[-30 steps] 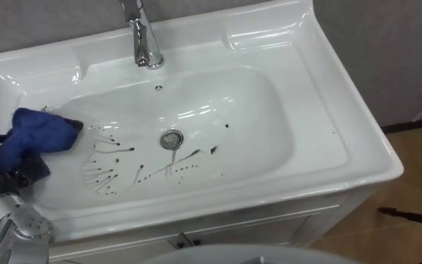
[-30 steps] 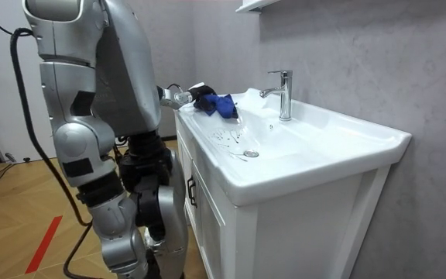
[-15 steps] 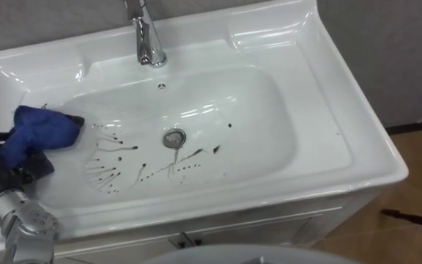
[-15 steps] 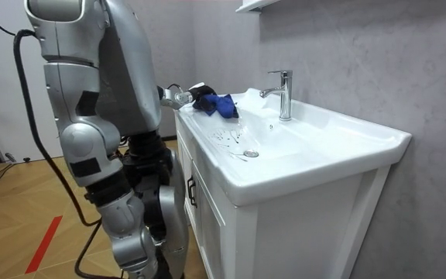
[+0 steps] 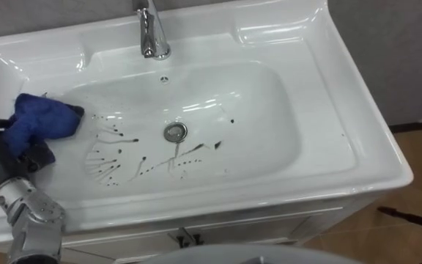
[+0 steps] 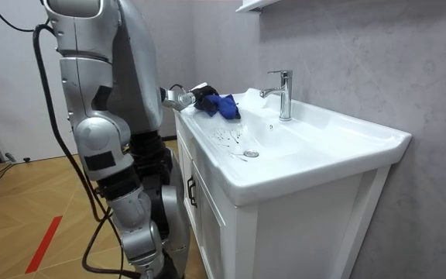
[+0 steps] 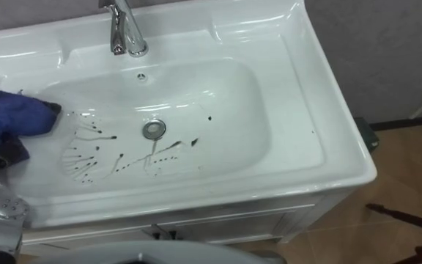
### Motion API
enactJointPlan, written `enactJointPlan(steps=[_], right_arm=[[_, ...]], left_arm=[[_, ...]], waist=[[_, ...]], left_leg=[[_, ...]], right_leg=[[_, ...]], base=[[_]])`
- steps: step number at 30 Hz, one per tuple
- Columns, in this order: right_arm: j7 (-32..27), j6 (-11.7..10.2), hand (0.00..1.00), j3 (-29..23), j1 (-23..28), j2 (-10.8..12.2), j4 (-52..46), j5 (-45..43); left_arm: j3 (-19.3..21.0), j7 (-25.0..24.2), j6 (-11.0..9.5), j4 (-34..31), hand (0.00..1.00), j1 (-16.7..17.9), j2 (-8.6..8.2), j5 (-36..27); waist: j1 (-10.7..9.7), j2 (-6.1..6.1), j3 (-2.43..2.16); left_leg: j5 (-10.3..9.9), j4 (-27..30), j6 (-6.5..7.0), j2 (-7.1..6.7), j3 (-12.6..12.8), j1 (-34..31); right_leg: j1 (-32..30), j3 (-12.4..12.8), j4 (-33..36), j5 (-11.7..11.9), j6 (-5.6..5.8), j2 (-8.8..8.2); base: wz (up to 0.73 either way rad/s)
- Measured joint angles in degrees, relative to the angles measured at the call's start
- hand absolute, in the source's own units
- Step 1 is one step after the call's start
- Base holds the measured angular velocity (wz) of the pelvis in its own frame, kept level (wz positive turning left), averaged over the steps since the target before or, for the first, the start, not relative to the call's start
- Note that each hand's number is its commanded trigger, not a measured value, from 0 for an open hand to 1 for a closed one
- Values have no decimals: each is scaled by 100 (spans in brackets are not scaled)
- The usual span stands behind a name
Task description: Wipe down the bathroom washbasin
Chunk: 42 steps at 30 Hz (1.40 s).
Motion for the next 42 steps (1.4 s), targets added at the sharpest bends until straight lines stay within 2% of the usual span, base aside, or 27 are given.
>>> enactJointPlan(steps=[4, 7, 11, 12, 15, 19, 23, 25, 29, 32, 34, 37, 40, 42], right_arm=[[9, -6, 0, 2, 5, 20, -17, -6], [-7, -15, 0, 8, -19, 49, -43, -14], [-70, -16, 0, 206, -13, 48, -64, 22], [-66, -17, 0, 234, -14, 57, -68, 21], [-69, -58, 0, 232, -14, 64, -69, 20], [-113, -131, 0, 234, -9, 63, -69, 23], [-180, -205, 0, 244, -6, 63, -62, 23], [-183, -246, 0, 243, -6, 63, -56, 22], [-186, -254, 0, 237, -16, 63, -60, 0], [-188, -239, 0, 236, -26, 64, -61, -25], [-189, -220, 0, 236, -13, 64, -60, -28], [-188, -186, 0, 236, -2, 64, -61, -25], [-184, -175, 0, 229, 0, 60, -58, -30], [-169, -110, 0, 227, 4, 60, -61, -46]], left_arm=[[-129, -11, 94, -181, 100, 3, -8, 15], [-260, -61, 195, -333, 100, 0, -14, 357], [-825, -263, 278, -393, 100, 2, -103, 605], [-1009, -324, 283, -408, 100, 1, -150, 607], [-1283, -424, 259, -447, 100, -1, -194, 628], [-1309, -415, 203, -452, 100, -24, -193, 729], [-1312, -375, 45, -453, 100, -42, -193, 862], [-1312, -344, -18, -452, 100, -42, -193, 920], [-1312, -343, -30, -444, 100, -41, -192, 1075], [-1312, -381, -17, -427, 100, -40, -193, 1075], [-1312, -403, 6, -427, 100, -38, -193, 1076], [-1312, -415, 42, -300, 100, -34, -193, 1095], [-1302, -435, 123, -120, 100, -56, -187, 1118], [-1291, -541, 222, 81, 100, -88, -186, 1383]], waist=[[-18, -9, 9], [-88, -19, 18], [-145, -14, 23], [-160, 12, 8], [-199, -9, 27], [-246, 0, 34], [-300, 60, 33], [-300, 52, 51], [-295, 24, 74], [-293, 20, 73], [-291, 19, 68], [-286, 19, 37], [-292, -2, -3], [-297, 8, -49]], left_leg=[[-1, 14, 1, 1, -5, -72], [-1, 107, 1, 3, -13, -206], [-4, 203, -1, 20, 4, -271], [-5, 220, -2, 39, 10, -291], [-13, 268, -14, 98, 86, -314], [-23, 290, -29, 138, 134, -327], [-23, 290, -30, 161, 137, -335], [-24, 289, -30, 174, 143, -331], [-24, 284, -31, 177, 149, -311], [-24, 284, -32, 177, 152, -330], [-24, 284, -32, 177, 152, -336], [-24, 284, -33, 178, 161, -326], [-24, 284, -33, 179, 144, -314], [-24, 284, -33, 176, 145, -296]], right_leg=[[-70, 5, 12, 1, -1, -1], [-133, -17, 14, 6, -3, 1], [-165, 1, 16, 21, -23, 8], [-181, 8, 16, 29, -35, 15], [-217, 78, 15, 50, -72, 52], [-240, 163, 18, 84, -126, 114], [-264, 170, 26, 93, -142, 136], [-263, 179, 21, 94, -146, 144], [-270, 202, 8, 91, -152, 146], [-292, 202, 10, 88, -155, 150], [-299, 199, 14, 88, -155, 153], [-291, 197, 22, 90, -157, 154], [-276, 194, 21, 93, -161, 156], [-258, 212, 9, 94, -162, 156]], base=[[1], [5], [-3], [-8], [-15], [-15], [0], [0], [-1], [0], [0], [0], [0], [-4]])
